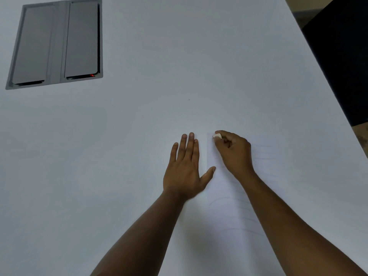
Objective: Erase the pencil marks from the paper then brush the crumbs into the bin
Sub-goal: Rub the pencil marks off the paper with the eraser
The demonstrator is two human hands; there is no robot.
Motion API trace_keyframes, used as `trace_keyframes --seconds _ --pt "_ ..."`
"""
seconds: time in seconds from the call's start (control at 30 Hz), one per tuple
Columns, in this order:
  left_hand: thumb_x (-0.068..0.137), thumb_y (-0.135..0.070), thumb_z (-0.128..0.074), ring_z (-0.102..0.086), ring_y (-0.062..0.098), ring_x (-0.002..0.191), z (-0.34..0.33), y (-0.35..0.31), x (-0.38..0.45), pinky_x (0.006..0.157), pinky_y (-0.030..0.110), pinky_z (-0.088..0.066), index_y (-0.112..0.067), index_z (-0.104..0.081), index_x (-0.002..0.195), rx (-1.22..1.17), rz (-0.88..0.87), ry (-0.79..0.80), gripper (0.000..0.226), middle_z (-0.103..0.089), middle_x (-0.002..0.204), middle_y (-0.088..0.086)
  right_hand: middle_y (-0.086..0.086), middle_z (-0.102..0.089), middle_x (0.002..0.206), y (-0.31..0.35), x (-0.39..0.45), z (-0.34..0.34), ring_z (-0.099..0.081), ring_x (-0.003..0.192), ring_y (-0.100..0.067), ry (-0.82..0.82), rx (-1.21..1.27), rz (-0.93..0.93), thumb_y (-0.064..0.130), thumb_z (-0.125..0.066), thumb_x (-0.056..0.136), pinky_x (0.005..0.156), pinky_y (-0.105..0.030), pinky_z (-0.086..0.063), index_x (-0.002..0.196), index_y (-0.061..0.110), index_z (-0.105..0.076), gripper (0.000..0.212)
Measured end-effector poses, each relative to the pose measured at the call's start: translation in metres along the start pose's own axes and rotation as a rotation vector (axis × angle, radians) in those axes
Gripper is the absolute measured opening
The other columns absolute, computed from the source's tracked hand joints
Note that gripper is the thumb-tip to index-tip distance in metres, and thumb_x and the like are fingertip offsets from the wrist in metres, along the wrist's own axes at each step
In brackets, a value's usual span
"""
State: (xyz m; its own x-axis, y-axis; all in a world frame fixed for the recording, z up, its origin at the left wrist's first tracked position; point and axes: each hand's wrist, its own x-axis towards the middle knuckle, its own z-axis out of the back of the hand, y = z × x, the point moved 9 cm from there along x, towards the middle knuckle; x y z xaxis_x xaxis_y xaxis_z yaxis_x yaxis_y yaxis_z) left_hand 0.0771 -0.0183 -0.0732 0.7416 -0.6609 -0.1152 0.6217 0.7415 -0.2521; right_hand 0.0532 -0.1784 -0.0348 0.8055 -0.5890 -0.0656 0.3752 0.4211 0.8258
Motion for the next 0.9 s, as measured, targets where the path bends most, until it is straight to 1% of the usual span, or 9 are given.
trace_keyframes --seconds 0.1,0.2,0.37,0.43,0.53,0.63,0.73,0.83,0.9 --pt "0.102 -0.068 -0.017 0.017 0.021 0.157 0.001 -0.001 -0.001 0.129 0.046 0.000 -0.008 -0.002 0.163 -0.014 -0.010 -0.020 0.087 0.010 0.171 0.007 0.004 -0.074 0.087 -0.024 -0.008 0.001 -0.063 0.072 -0.008 -0.097 0.322 -0.245 0.024 -0.068 0.093 0.072 -0.029 -0.056 0.108 0.020 -0.075 0.017" --pt "0.102 -0.067 -0.019 0.015 0.021 0.158 0.002 0.000 -0.003 0.129 0.046 -0.002 -0.008 -0.003 0.163 -0.049 -0.018 -0.022 0.086 0.007 0.172 0.008 -0.005 -0.071 0.082 -0.028 -0.014 0.001 -0.058 0.063 -0.010 -0.207 0.586 -0.388 0.019 -0.067 0.094 0.057 -0.023 -0.050 0.110 0.014 -0.072 0.017" --pt "0.101 -0.069 -0.015 0.013 0.025 0.158 0.001 -0.015 -0.018 0.128 0.051 0.000 -0.009 -0.006 0.163 -0.041 0.084 -0.034 0.087 0.004 0.172 0.009 0.000 -0.074 0.081 -0.023 -0.016 -0.002 -0.065 0.065 -0.010 -0.207 0.630 -0.441 0.021 -0.067 0.094 0.064 -0.024 -0.055 0.103 0.014 -0.073 0.013" --pt "0.101 -0.071 -0.014 0.009 0.026 0.159 -0.005 -0.022 -0.029 0.127 0.051 -0.001 -0.007 -0.008 0.163 -0.031 0.165 -0.029 0.089 0.002 0.172 0.011 0.005 -0.075 0.087 -0.019 -0.017 0.000 -0.068 0.071 -0.006 -0.117 0.426 -0.349 0.023 -0.068 0.093 0.070 -0.022 -0.058 0.106 0.019 -0.072 0.014" --pt "0.100 -0.072 -0.015 0.004 0.028 0.159 -0.011 -0.020 -0.038 0.126 0.051 -0.003 -0.006 -0.012 0.162 -0.014 0.227 -0.029 0.091 -0.002 0.172 0.012 0.008 -0.070 0.098 0.013 -0.026 0.000 -0.064 0.085 -0.004 0.051 -0.050 0.094 0.017 -0.067 0.093 0.079 -0.018 -0.054 0.106 0.016 -0.073 0.014" --pt "0.100 -0.070 -0.020 0.004 0.028 0.159 -0.010 -0.021 -0.039 0.127 0.053 -0.006 -0.004 -0.011 0.162 0.010 0.190 -0.034 0.091 -0.002 0.171 0.014 0.004 -0.064 0.095 0.021 -0.042 -0.020 -0.060 0.082 -0.006 0.295 -0.246 0.345 0.019 -0.063 0.096 0.075 -0.019 -0.052 0.108 0.015 -0.073 0.017" --pt "0.099 -0.069 -0.023 0.005 0.029 0.159 -0.010 -0.023 -0.039 0.127 0.055 -0.008 -0.004 -0.008 0.162 0.002 0.175 -0.030 0.092 0.001 0.171 0.014 -0.003 -0.065 0.095 0.031 -0.049 -0.031 -0.062 0.082 -0.015 0.389 -0.350 0.562 0.016 -0.062 0.095 0.073 -0.029 -0.055 0.107 0.010 -0.073 0.017" --pt "0.100 -0.071 -0.019 0.008 0.028 0.159 -0.011 -0.023 -0.039 0.127 0.054 -0.006 -0.004 -0.006 0.162 0.001 0.185 -0.015 0.092 0.003 0.171 0.013 -0.011 -0.061 0.100 0.031 -0.023 -0.035 -0.060 0.088 -0.026 0.413 -0.524 0.577 0.017 -0.050 0.099 0.074 -0.035 -0.051 0.107 0.005 -0.067 0.023" --pt "0.099 -0.073 -0.014 0.013 0.027 0.158 -0.012 -0.021 -0.039 0.128 0.054 -0.003 -0.005 0.000 0.162 -0.001 0.196 0.009 0.094 0.007 0.171 0.011 -0.012 -0.059 0.096 0.030 0.010 -0.022 -0.059 0.082 -0.028 0.281 -0.583 0.542 0.021 -0.044 0.100 0.071 -0.035 -0.050 0.103 0.003 -0.066 0.028"
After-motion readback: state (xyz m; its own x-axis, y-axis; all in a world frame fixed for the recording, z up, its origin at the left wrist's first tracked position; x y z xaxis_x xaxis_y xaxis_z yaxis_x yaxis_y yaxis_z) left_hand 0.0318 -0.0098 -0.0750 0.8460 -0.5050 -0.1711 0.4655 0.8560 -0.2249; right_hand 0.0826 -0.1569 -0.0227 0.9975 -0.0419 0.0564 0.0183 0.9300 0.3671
